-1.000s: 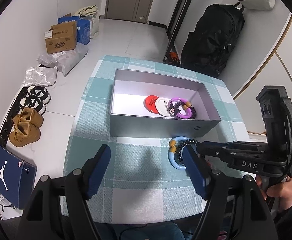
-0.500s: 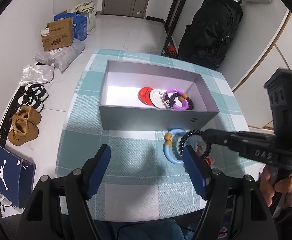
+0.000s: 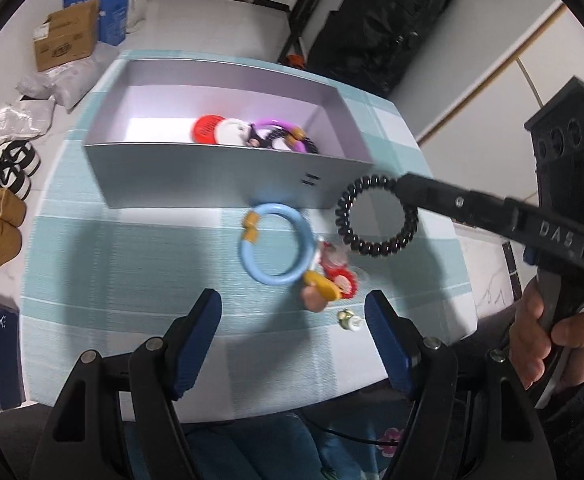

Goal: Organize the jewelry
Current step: 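Lift the black beaded bracelet up with the right tool, then grasp the yellow-haired doll figure with left tool while right tool holds the bracelet, then carry the doll and bracelet into the grey box and open both tools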

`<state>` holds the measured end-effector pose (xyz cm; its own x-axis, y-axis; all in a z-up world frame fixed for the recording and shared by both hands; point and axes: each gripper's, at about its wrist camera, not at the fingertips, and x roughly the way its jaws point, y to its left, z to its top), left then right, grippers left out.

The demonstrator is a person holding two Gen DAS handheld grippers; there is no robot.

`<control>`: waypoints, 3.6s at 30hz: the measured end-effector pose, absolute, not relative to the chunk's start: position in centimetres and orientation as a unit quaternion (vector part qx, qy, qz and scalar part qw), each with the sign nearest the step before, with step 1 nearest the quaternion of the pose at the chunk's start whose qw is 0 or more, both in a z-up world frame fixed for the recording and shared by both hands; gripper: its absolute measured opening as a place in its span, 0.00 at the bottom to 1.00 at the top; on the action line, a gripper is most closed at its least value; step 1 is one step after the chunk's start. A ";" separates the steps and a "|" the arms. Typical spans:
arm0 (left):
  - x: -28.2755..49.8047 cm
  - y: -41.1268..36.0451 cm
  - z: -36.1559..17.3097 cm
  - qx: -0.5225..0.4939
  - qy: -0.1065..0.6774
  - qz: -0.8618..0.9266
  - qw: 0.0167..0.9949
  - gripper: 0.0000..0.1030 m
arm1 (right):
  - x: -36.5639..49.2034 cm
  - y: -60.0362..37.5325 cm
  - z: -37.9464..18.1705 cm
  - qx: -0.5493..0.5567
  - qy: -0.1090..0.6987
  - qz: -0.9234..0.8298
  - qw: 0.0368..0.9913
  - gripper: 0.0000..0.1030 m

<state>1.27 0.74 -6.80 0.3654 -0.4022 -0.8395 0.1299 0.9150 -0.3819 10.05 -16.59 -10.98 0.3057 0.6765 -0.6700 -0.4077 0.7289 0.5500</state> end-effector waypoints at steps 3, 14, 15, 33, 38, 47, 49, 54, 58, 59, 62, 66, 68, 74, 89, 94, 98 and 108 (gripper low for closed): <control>1.3 -0.1 -7.0 -0.121 0.541 -0.169 0.815 0.68 | 9.9 -17.1 -10.6 0.145 0.475 0.339 0.799 0.08; 2.1 -1.7 -8.5 -0.123 0.565 -0.177 0.796 0.47 | 9.8 -20.0 -10.1 0.170 0.467 0.324 0.805 0.08; 2.1 -1.7 -8.6 -0.128 0.567 -0.179 0.794 0.44 | 9.8 -20.2 -10.1 0.172 0.467 0.323 0.805 0.08; 2.3 -1.5 -8.9 -0.123 0.559 -0.167 0.803 0.18 | 9.6 -20.7 -10.1 0.177 0.466 0.324 0.804 0.08; 2.2 -1.5 -8.6 -0.121 0.557 -0.170 0.804 0.18 | 9.6 -20.8 -10.1 0.178 0.465 0.325 0.804 0.08; 1.6 0.4 -7.1 -0.133 0.534 -0.162 0.819 0.18 | 9.9 -19.9 -9.6 0.177 0.461 0.336 0.802 0.08; 1.7 0.7 -6.7 -0.139 0.528 -0.158 0.823 0.18 | 9.9 -19.6 -9.6 0.177 0.461 0.337 0.802 0.08; 2.1 1.5 -5.5 -0.158 0.508 -0.154 0.833 0.18 | 10.2 -19.2 -9.6 0.178 0.462 0.339 0.800 0.08; 2.4 1.9 -4.6 -0.163 0.493 -0.151 0.841 0.18 | 10.2 -18.9 -9.3 0.180 0.459 0.346 0.799 0.08; 2.4 2.1 -4.5 -0.164 0.491 -0.150 0.843 0.18 | 10.3 -18.7 -9.2 0.181 0.457 0.350 0.798 0.08; 2.7 1.9 -4.3 -0.166 0.487 -0.151 0.844 0.18 | 10.3 -18.1 -8.8 0.176 0.453 0.358 0.797 0.08; 3.1 2.0 -4.2 -0.172 0.481 -0.149 0.847 0.18 | 10.6 -17.3 -8.5 0.174 0.450 0.364 0.796 0.08; 3.3 2.2 -4.0 -0.177 0.477 -0.150 0.848 0.18 | 10.8 -16.9 -8.3 0.174 0.449 0.367 0.796 0.08; 4.4 3.2 -3.8 -0.197 0.473 -0.141 0.847 0.18 | 11.4 -16.2 -8.3 0.176 0.446 0.374 0.794 0.08; 8.8 4.5 -3.4 -0.217 0.469 -0.123 0.848 0.18 | 14.4 -14.8 -6.9 0.192 0.425 0.385 0.796 0.08; 10.1 4.2 -3.9 -0.213 0.486 -0.123 0.839 0.18 | 15.9 -14.2 -7.1 0.190 0.428 0.385 0.795 0.08; 10.8 4.2 -4.1 -0.215 0.493 -0.121 0.834 0.18 | 16.9 -14.0 -7.7 0.189 0.434 0.378 0.796 0.08; 12.0 3.7 -5.1 -0.202 0.514 -0.113 0.826 0.18 | 18.1 -14.0 -8.5 0.191 0.444 0.372 0.792 0.08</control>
